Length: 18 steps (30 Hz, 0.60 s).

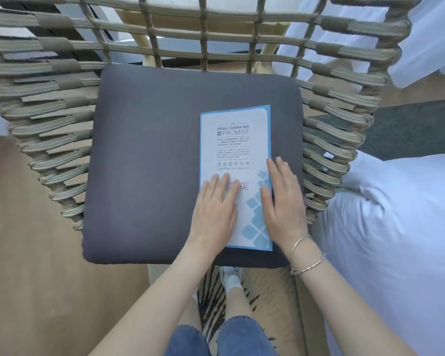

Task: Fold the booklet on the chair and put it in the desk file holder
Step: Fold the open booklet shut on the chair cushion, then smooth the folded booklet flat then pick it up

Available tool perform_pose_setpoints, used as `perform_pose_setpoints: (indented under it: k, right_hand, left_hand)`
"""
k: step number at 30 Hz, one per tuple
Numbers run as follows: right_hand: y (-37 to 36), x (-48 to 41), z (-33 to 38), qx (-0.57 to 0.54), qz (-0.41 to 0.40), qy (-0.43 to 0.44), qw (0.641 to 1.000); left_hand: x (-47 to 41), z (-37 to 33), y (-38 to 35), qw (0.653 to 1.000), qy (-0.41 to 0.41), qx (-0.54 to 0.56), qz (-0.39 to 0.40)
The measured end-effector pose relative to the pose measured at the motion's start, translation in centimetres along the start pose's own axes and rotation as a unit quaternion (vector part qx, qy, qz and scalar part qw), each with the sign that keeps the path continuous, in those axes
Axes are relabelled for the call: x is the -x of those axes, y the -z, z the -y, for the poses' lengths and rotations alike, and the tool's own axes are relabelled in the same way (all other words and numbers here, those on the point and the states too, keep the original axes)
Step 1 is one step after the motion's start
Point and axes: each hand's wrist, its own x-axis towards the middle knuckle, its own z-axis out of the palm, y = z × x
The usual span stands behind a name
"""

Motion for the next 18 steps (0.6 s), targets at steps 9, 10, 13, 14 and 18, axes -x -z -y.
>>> perform_pose_setpoints:
  k: [9, 10, 13, 14, 18]
  right_hand:
    - [-5.9, -0.5, -3.7, 0.148, 0.011, 0.051, 0.988]
    - [-6.2, -0.6, -4.0, 0.157, 0.001, 0.054, 0.986]
    - [-6.7, -0.6, -4.1, 0.168, -0.006, 0.053, 0.984]
    - [-6.5, -0.6, -4.0, 0.167, -0.001, 0.051, 0.985]
    - [-5.1, -0.8, -3.3, 0.154, 0.028, 0.044, 0.987]
  left_hand:
    - [-1.2, 4.0, -5.5, 0.997, -0.026, -0.077, -0.019]
    - [-1.2, 4.3, -5.9, 0.996, -0.033, -0.08, -0.026]
    - [-1.4, 4.8, -6.6, 0.995, -0.04, -0.086, -0.034]
    - [-1.4, 4.8, -6.5, 0.995, -0.038, -0.087, -0.031]
    - [-1.2, 4.1, -4.9, 0.996, -0.045, -0.071, -0.02]
